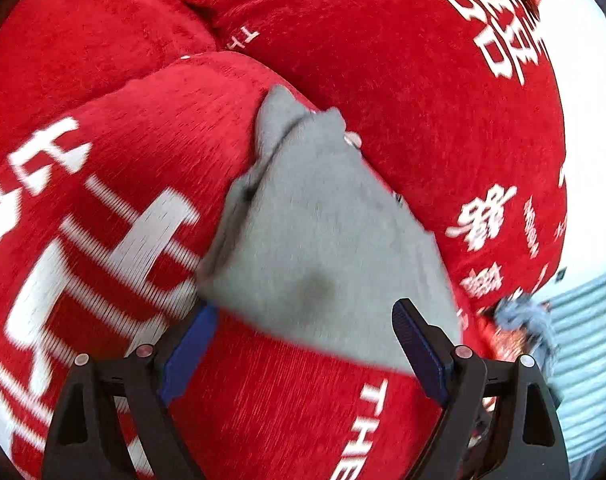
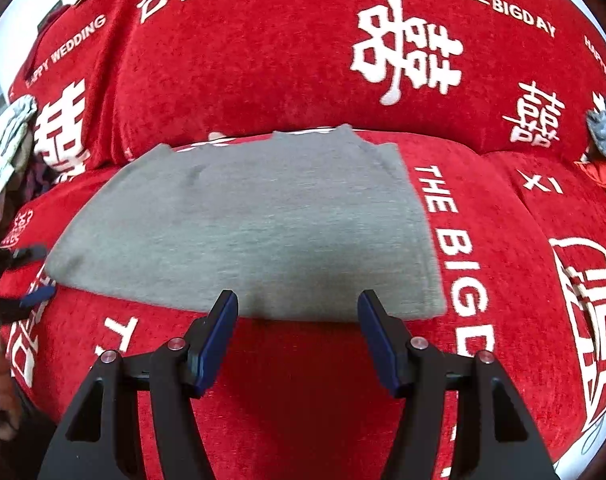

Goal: Fold small clothes

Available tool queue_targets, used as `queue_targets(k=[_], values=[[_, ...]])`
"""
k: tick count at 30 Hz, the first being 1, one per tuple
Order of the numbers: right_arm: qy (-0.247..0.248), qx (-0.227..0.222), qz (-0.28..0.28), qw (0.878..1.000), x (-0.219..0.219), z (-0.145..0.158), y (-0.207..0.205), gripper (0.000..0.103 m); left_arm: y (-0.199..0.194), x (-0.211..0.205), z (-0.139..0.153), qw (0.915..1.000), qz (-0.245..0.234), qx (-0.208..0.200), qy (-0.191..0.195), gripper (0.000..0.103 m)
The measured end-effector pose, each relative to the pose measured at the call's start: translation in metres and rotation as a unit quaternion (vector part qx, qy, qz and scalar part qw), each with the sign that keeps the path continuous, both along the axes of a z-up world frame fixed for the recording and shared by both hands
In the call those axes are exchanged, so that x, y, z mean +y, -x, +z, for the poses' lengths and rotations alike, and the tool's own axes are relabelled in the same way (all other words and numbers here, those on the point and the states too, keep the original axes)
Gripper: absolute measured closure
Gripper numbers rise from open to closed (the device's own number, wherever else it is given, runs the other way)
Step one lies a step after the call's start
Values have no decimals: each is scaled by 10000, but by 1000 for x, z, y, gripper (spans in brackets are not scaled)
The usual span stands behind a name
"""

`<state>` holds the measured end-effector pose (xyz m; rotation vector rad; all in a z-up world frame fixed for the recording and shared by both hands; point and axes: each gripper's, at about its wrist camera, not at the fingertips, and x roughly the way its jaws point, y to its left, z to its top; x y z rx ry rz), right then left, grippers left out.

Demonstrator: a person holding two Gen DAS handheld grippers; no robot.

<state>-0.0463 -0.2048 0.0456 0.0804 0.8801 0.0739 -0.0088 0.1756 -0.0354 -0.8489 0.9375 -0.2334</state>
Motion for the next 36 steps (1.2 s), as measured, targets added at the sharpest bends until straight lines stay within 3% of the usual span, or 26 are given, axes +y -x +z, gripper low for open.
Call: queue_targets(k=[1, 2, 3, 5, 6, 10, 14, 17, 20, 24, 30, 32, 34, 36], values=[[26, 12, 33, 10000, 3, 0, 0, 37, -6, 2, -2, 9998, 56, -1, 182, 14], [43, 24, 54, 10000, 5, -1, 1, 37, -10, 4, -4, 9995, 92, 3, 296, 24], [67, 44, 74, 9999, 7, -1, 0, 37, -16, 5, -5, 9994, 82, 31, 339, 54], [81, 62, 88, 9999, 10, 0, 0, 37, -26, 1, -17, 9990, -148, 260, 342, 84], [79, 64, 101, 9999, 11, 2, -1, 37, -28, 1, -19, 9989, -176, 310, 289, 87], [163, 68, 201, 9996, 18, 12, -15, 37, -22, 0, -19, 9999, -63, 37, 156, 89], [29, 176, 431, 9989, 34, 27, -47, 36, -21, -7, -9, 9986, -94, -274, -448, 89], [-312, 428, 834, 9951, 63, 37, -87, 34, -18, -13, -6, 9963, -138, -437, -727, 89], [-505, 676, 1226, 9889, 107, 39, -128, 32, -16, -13, -5, 9951, -182, -598, -770, 91], [-544, 1164, 1477, 9807, 169, 25, -184, 31, -15, -7, -11, 9963, -198, -592, -594, 91], [-757, 2032, 1515, 9644, 255, -14, -250, 31, -13, -13, -6, 9928, -246, -629, -988, 91], [-539, 2275, 1568, 9596, 277, -27, -260, 31, -15, -12, -6, 9931, -248, -595, -977, 91], [129, 2356, 1590, 9587, 304, -40, -263, 18, -16, -12, -6, 9936, -240, -571, -947, 91], [606, 2335, 1686, 9557, 325, -45, -261, 15, -17, -11, -6, 9938, -237, -553, -936, 91]])
